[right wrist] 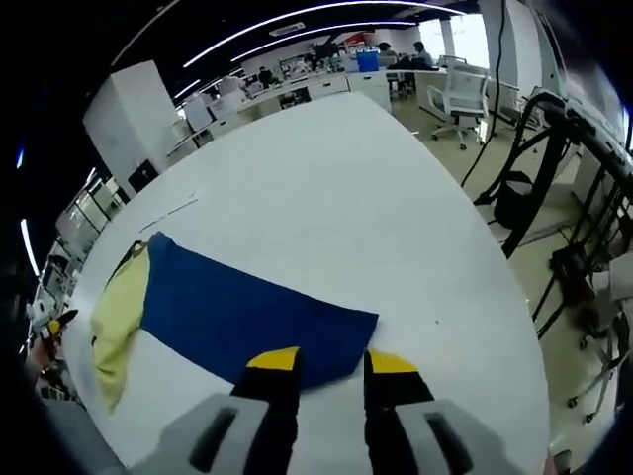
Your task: Fold the garment on the visible template until the final outline fits inside the template.
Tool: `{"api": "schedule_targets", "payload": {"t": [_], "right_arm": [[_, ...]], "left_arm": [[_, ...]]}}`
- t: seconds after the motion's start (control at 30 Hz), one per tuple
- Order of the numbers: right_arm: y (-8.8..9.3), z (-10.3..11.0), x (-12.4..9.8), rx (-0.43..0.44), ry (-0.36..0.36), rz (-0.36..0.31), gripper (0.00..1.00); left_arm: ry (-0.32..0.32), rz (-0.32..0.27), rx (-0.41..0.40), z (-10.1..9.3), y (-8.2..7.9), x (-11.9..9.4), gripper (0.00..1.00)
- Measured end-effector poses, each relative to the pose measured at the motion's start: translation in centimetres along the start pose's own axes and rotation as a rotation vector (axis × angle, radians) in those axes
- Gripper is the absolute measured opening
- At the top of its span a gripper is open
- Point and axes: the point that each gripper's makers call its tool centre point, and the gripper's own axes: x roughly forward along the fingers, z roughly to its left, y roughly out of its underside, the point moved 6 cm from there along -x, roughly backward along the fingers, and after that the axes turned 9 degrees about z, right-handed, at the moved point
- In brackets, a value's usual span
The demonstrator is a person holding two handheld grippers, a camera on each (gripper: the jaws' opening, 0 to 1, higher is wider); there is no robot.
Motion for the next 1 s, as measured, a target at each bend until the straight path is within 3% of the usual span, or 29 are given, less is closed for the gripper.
{"api": "schedule_targets", "payload": {"t": [0.07, 0.27, 0.37, 0.63, 1.0], "right_arm": [[0.1, -0.1, 0.1, 0.012, 0.007, -0.004, 0.28], [0.2, 0.5, 0.8, 0.079, -0.048, -0.01, 0.26], [0.4, 0.8, 1.1, 0.095, -0.056, 0.008, 0.19], [-0.7, 1.5, -0.1, 0.12, -0.072, -0.029, 0.0], [-2.5, 3.7, -0.4, 0.097, -0.112, -0.02, 0.0]], "left_arm": [[-0.002, 0.004, -0.001, 0.1, 0.1, 0.0, 0.87], [-0.004, 0.005, -0.002, 0.1, 0.1, 0.1, 0.87], [-0.001, 0.003, -0.001, 0.0, -0.1, 0.2, 0.87], [0.004, -0.003, -0.002, 0.0, -0.1, 0.1, 0.87], [0.009, -0.014, -0.007, 0.2, -0.1, -0.2, 0.87]]}}
